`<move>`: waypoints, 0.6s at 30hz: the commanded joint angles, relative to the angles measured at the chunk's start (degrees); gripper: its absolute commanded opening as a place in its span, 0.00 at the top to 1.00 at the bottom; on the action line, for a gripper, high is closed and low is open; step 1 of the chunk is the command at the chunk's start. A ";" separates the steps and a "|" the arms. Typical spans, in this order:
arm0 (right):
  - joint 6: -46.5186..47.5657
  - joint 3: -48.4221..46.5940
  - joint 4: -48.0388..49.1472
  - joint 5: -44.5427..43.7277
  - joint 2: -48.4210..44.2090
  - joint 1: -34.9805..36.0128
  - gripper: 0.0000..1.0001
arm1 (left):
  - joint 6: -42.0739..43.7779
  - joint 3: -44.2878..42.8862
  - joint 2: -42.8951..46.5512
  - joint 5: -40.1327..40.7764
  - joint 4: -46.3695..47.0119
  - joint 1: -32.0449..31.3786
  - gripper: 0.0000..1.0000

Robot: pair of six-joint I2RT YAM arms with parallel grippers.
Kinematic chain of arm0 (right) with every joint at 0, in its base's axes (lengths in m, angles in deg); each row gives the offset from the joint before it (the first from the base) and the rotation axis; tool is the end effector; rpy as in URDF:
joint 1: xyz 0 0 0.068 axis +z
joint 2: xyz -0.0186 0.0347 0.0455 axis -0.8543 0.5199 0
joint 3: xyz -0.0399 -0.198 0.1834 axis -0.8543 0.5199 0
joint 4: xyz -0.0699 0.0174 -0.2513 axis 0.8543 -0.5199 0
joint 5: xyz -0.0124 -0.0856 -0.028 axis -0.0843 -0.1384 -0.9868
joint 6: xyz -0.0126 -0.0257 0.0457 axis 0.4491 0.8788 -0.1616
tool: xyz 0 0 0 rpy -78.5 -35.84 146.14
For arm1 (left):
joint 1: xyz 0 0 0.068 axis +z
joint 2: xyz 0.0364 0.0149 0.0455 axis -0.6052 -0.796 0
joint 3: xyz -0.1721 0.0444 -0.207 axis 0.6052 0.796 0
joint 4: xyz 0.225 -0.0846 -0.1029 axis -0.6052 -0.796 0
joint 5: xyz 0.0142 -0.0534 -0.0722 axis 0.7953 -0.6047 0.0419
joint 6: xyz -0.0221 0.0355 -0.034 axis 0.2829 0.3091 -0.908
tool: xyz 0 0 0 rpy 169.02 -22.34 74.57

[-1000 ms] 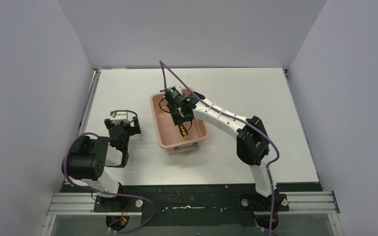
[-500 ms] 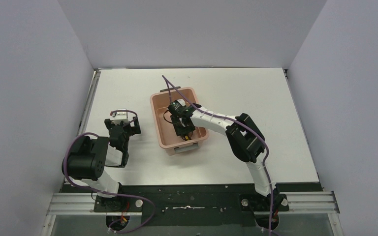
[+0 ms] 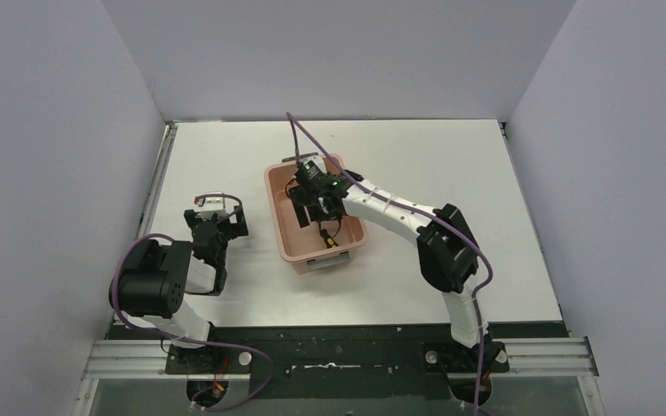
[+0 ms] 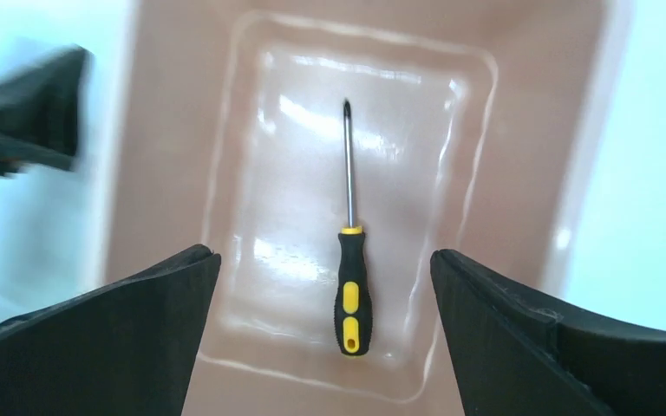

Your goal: Put the screwdriver in the bin

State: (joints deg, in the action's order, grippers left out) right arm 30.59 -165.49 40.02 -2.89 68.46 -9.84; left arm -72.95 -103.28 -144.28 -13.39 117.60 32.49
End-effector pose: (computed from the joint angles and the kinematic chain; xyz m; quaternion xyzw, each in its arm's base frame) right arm 0.2929 0.3282 0.2804 -0.1860 0.9262 0.1437 0.2948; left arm 0.2451 -0.0134 0.1278 -0.0444 0.7691 0.0380 0.6364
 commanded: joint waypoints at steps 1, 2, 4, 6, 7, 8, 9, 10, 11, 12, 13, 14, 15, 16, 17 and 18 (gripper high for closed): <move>4.46 -1.54 4.30 -2.60 -11.52 -0.30 0.00 | 0.54 -0.70 0.32 -0.96 1.66 0.36 0.03; 5.03 -0.18 5.29 -3.18 -13.70 -0.84 0.00 | 0.50 -0.70 0.32 -0.96 1.63 0.36 0.03; 5.74 3.88 7.91 -4.78 -18.24 -2.40 0.00 | 0.50 -0.70 0.36 -0.98 1.60 0.39 0.03; 6.57 9.31 11.31 -5.71 -24.09 -5.72 0.00 | 0.49 -0.70 0.35 -1.00 1.60 0.36 0.03; 7.09 12.57 13.18 -6.19 -26.77 -7.56 0.00 | 0.51 -0.70 0.32 -1.02 1.57 0.40 0.03; 7.69 16.42 15.34 -7.07 -29.74 -9.53 0.00 | 0.54 -0.70 0.35 -1.03 1.56 0.38 0.03; 8.59 20.21 17.87 -8.52 -32.39 -11.45 0.00 | 0.53 -0.70 0.34 -0.98 1.59 0.36 0.03; 9.62 24.56 20.22 -10.71 -35.34 -12.98 0.00 | 0.57 -0.70 0.37 -1.05 1.55 0.36 0.03; 10.58 28.71 22.79 -12.34 -38.05 -14.78 0.00 | 0.61 -0.70 0.35 -0.95 1.52 0.36 0.03; 11.59 32.79 25.69 -13.18 -40.75 -16.65 0.00 | 0.52 -0.70 0.34 -0.94 1.58 0.36 0.03; 12.73 37.48 28.96 -13.80 -43.71 -18.53 0.00 | 0.53 -0.70 0.33 -1.01 1.59 0.36 0.03; 13.22 43.81 32.64 -14.37 -46.52 -20.43 0.00 | 0.49 -0.70 0.33 -1.01 1.61 0.38 0.03; 14.20 48.67 36.44 -14.48 -49.54 -21.95 0.00 | 0.55 -0.70 0.36 -1.01 1.62 0.36 0.03; 15.19 54.05 41.16 -14.45 -52.36 -23.43 0.00 | 0.56 -0.70 0.31 -0.93 1.63 0.38 0.03; 16.25 58.88 45.95 -14.38 -54.97 -24.70 0.00 | 0.50 -0.71 0.36 -0.92 1.65 0.36 0.03; 17.38 63.92 49.97 -14.10 -57.26 -25.63 0.00 | 0.56 -0.70 0.37 -0.94 1.59 0.36 0.03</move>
State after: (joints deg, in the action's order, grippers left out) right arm 42.31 -116.21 69.75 -14.33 19.13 -32.26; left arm -72.95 -103.28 -144.28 -13.39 117.60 32.49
